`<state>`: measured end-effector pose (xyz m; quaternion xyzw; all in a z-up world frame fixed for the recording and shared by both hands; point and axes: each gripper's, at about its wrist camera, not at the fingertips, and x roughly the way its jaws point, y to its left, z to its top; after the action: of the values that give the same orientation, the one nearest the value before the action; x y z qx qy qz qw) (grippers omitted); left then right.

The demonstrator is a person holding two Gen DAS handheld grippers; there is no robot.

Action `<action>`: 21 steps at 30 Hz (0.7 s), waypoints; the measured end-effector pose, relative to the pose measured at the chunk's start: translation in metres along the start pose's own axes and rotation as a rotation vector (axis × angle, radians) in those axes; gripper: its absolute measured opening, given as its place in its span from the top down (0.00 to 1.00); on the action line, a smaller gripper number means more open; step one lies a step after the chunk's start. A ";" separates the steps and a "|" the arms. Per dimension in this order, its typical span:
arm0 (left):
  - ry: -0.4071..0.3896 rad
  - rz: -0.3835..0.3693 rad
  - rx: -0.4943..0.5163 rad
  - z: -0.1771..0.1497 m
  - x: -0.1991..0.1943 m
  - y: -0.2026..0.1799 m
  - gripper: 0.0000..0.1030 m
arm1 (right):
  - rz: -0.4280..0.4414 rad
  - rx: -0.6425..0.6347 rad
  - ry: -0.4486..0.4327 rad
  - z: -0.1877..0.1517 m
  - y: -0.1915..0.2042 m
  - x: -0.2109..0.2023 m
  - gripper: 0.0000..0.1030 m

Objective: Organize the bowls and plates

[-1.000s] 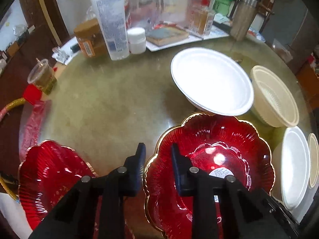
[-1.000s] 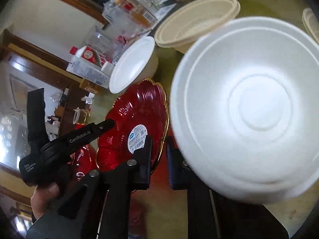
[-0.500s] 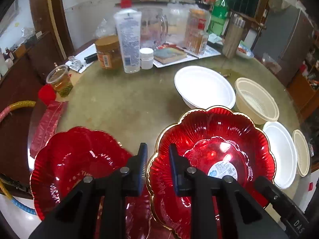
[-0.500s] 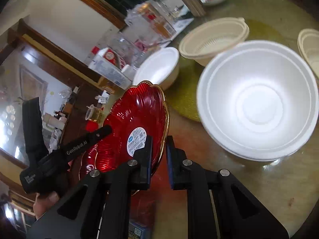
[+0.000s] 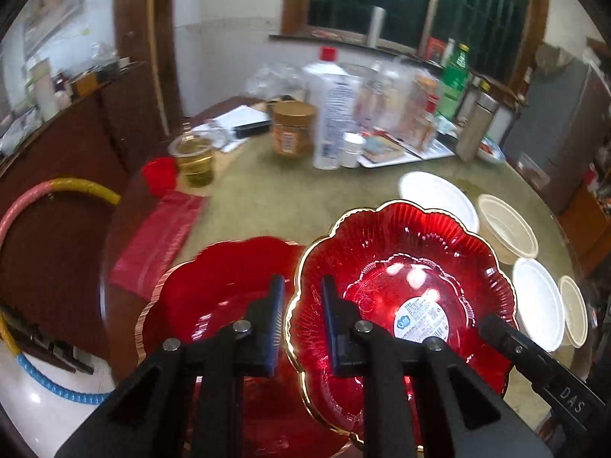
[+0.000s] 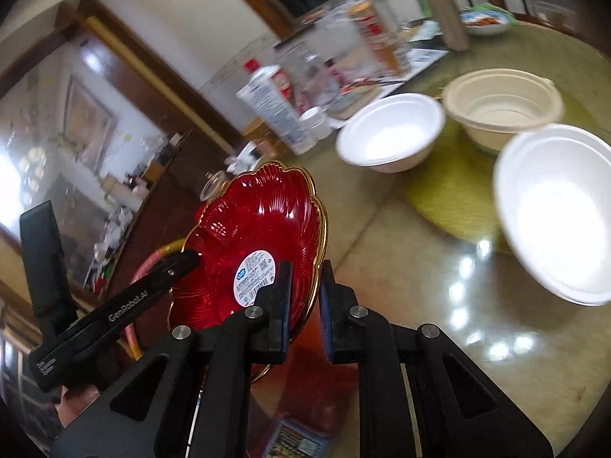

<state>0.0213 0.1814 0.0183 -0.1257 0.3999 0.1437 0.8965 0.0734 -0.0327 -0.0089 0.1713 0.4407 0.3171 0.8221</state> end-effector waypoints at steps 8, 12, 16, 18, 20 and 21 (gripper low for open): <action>0.028 0.058 -0.082 -0.019 0.007 0.048 0.83 | 0.016 -0.098 0.092 -0.008 0.039 0.045 0.87; 0.056 0.082 -0.107 -0.027 0.017 0.063 0.83 | 0.007 -0.118 0.141 -0.014 0.047 0.067 0.87; 0.057 0.111 -0.097 -0.031 0.021 0.068 0.83 | -0.009 -0.139 0.184 -0.020 0.051 0.086 0.87; 0.057 0.130 -0.087 -0.033 0.024 0.069 0.83 | -0.016 -0.145 0.202 -0.020 0.051 0.093 0.87; 0.059 0.153 -0.074 -0.036 0.028 0.070 0.83 | -0.021 -0.149 0.218 -0.022 0.052 0.098 0.87; 0.062 0.165 -0.065 -0.037 0.030 0.070 0.83 | -0.026 -0.155 0.224 -0.023 0.052 0.101 0.87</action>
<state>-0.0096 0.2381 -0.0365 -0.1259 0.4315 0.2258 0.8643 0.0765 0.0737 -0.0539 0.0651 0.5060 0.3565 0.7827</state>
